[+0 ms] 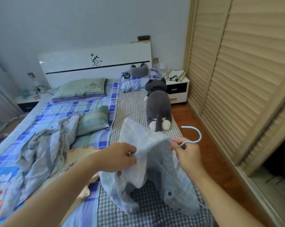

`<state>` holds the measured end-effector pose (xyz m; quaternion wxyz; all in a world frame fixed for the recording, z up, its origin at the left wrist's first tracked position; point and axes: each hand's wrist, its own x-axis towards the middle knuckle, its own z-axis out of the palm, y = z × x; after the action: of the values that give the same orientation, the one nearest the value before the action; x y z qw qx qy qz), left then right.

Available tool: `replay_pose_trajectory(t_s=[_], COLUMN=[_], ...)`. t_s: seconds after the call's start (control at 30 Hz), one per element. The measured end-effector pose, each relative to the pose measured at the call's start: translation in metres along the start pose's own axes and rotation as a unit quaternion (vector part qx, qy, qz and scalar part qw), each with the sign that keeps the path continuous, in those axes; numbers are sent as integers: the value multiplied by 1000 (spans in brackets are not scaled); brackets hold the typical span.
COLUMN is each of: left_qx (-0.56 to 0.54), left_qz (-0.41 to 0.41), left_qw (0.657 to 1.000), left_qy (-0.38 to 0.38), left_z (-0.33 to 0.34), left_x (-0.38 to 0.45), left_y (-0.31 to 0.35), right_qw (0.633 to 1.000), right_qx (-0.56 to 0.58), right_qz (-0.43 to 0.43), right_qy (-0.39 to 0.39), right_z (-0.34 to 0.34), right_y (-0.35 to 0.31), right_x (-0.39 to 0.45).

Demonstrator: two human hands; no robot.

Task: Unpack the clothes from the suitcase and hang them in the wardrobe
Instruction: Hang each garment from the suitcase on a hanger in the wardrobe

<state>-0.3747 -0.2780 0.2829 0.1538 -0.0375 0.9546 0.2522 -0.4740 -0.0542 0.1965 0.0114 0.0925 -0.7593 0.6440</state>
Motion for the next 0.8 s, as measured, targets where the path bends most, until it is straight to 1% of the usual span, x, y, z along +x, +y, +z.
replay_pose_trajectory(t_s=[0.03,0.07,0.1,0.13,0.17,0.2,0.23,0.27,0.3,0.33,0.37,0.4,0.43,0.47,0.5,0.53,0.57,0.6,0.67,0.7,0.73,0.8], left_qx=[82,140,145,124,118,172,238,279,297,309,312,314,308,285,253,215,184,164,133,129,132,154], left_qz=[-28,-41,-17,25,87,141,189,215,225,227,233,238,239,237,232,233,234,243,281,301,320,356], left_qw=[996,989,988,975,945,917,902,901,905,905,901,896,895,899,906,910,910,905,886,875,863,836], left_qy=[-31,-19,58,181,291,331,307,254,207,187,193,203,216,232,246,266,288,310,344,358,368,388], left_z=[-3,-5,-8,-13,-18,-24,-28,-29,-29,-28,-30,-34,-40,-49,-60,-72,-83,-93,-112,-121,-130,-147], left_x=[-1,-2,1,5,11,19,28,35,40,44,50,57,62,66,70,72,71,70,62,56,48,36], left_y=[2,5,9,14,20,27,34,42,50,57,62,68,73,78,82,86,91,97,116,127,137,151], right_qw=[1000,999,999,998,997,995,993,992,991,990,991,989,978,955,933,925,925,934,960,967,973,986], right_qx=[-3,-5,-7,-7,-6,-7,-10,-14,-20,-21,-26,-60,-123,-176,-195,-194,-197,-208,-239,-242,-223,-157], right_qz=[-13,-24,-36,-48,-64,-83,-103,-117,-124,-123,-119,-132,-160,-188,-204,-201,-191,-171,-67,-14,20,32], right_qy=[-13,-25,-38,-45,-49,-49,-48,-50,-56,-58,-50,-13,60,148,223,258,263,236,125,80,58,52], right_z=[-2,-4,-7,-9,-12,-15,-18,-22,-28,-33,-39,-45,-51,-58,-65,-68,-69,-66,-54,-49,-45,-41], right_y=[-7,-15,-21,-30,-40,-50,-58,-64,-71,-77,-80,-82,-84,-82,-79,-73,-61,-45,-13,-4,-2,-12], right_x=[0,0,1,2,2,2,2,3,7,12,18,23,26,25,18,7,-4,-13,-17,-14,-6,14])
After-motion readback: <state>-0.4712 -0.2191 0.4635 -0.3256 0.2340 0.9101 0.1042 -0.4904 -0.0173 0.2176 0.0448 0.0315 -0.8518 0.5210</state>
